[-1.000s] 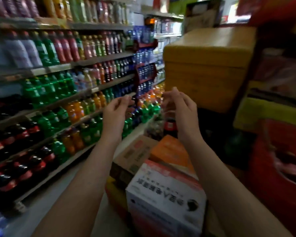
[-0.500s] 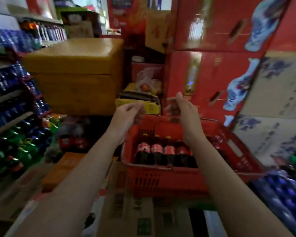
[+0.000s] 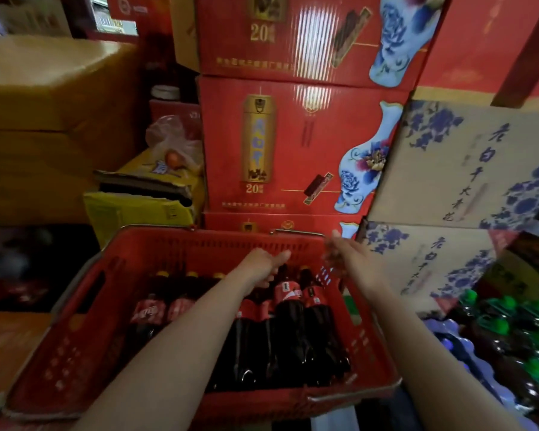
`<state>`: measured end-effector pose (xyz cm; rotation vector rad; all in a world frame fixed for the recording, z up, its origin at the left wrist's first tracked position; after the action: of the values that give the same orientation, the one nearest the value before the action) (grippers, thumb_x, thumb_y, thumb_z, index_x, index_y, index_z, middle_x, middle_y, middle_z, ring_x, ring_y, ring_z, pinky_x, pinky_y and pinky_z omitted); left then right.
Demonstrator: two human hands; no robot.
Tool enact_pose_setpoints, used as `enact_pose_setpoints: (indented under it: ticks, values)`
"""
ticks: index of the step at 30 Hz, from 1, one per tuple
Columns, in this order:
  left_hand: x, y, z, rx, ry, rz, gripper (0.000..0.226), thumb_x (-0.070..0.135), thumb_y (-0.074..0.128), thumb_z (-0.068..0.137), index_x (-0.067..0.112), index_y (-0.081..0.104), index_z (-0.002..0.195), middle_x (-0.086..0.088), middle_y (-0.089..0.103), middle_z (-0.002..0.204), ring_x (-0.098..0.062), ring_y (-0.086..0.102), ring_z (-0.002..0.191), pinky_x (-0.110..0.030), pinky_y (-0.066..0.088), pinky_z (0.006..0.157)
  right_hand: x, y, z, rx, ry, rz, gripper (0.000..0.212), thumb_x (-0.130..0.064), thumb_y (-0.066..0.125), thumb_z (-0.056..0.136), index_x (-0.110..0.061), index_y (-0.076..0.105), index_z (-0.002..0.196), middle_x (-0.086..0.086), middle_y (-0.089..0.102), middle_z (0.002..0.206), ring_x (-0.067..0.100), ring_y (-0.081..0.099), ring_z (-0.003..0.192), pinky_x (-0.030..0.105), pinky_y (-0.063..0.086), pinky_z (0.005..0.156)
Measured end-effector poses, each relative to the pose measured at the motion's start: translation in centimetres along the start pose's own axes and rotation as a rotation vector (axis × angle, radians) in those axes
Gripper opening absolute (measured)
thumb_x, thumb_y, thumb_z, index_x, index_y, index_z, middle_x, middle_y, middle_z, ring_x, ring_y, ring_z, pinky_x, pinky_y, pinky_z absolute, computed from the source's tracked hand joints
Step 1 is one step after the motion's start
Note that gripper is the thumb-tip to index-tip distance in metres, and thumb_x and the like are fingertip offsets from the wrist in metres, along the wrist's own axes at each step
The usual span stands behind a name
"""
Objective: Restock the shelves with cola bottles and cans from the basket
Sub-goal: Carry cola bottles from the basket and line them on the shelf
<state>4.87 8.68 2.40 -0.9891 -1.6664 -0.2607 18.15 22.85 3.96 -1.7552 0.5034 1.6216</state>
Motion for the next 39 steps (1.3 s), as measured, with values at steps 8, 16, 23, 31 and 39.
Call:
enact_pose_setpoints:
  ticks: [8,16,23,31,39]
  values:
    - [-3.4,3.1,5.7,0.013,-0.103,-0.064,0.054,0.053,0.073,0.075,0.008,0.067,0.104,-0.009,0.07,0.108,-0.025,0.064,0.1,-0.037,0.052,0.089,1.1,0.6,1.1,0.014,0.028,0.098,0.038,-0.05,0.049,0.094,-0.017,0.066,0.085,0.006,0.068,0.081,0.015,0.06,0.071,0.031,0.045,0.067]
    - [-5.3,3.2,9.0,0.077,-0.211,-0.315,0.038,0.032,0.074,0.063,0.005,0.067,0.088,-0.018,0.07,0.101,-0.036,0.066,0.099,-0.05,0.05,0.097,2.0,1.7,1.7,0.008,0.104,0.084,0.039,-0.047,0.05,0.095,-0.011,0.065,0.092,0.004,0.065,0.083,0.016,0.061,0.075,0.036,0.05,0.074]
    - [-2.1,-1.7,5.1,0.162,-0.188,-0.43,0.021,0.018,0.064,0.087,0.001,0.057,0.097,-0.014,0.064,0.103,-0.032,0.061,0.097,-0.045,0.05,0.092,3.2,4.6,3.6,-0.024,0.14,-0.084,0.038,-0.045,0.058,0.091,-0.009,0.07,0.088,0.001,0.07,0.08,0.017,0.064,0.078,0.031,0.049,0.077]
    - [-1.5,-8.5,4.4,0.228,-0.103,-0.334,0.043,0.03,0.068,0.087,-0.003,0.058,0.112,-0.012,0.063,0.112,-0.029,0.057,0.105,-0.038,0.044,0.091,5.3,6.4,5.8,-0.045,0.243,-0.158,0.038,-0.038,0.06,0.092,-0.003,0.073,0.097,0.016,0.073,0.098,0.026,0.069,0.09,0.038,0.053,0.088]
    - [-3.2,-13.0,2.7,0.224,-0.103,-0.333,0.033,0.027,0.066,0.089,0.002,0.063,0.11,-0.015,0.067,0.107,-0.033,0.063,0.095,-0.04,0.049,0.08,6.3,6.8,6.5,-0.112,0.282,-0.395,0.028,-0.024,0.071,0.086,0.0,0.071,0.102,0.011,0.068,0.094,0.021,0.064,0.085,0.027,0.046,0.074]
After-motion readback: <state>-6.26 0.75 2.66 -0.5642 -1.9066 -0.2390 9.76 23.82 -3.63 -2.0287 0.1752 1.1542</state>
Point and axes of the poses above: each hand's wrist, its own z-axis towards the middle knuckle, its own y-axis out of the palm, x = y × z, the point moved 1 cm from there along z, towards the middle knuckle
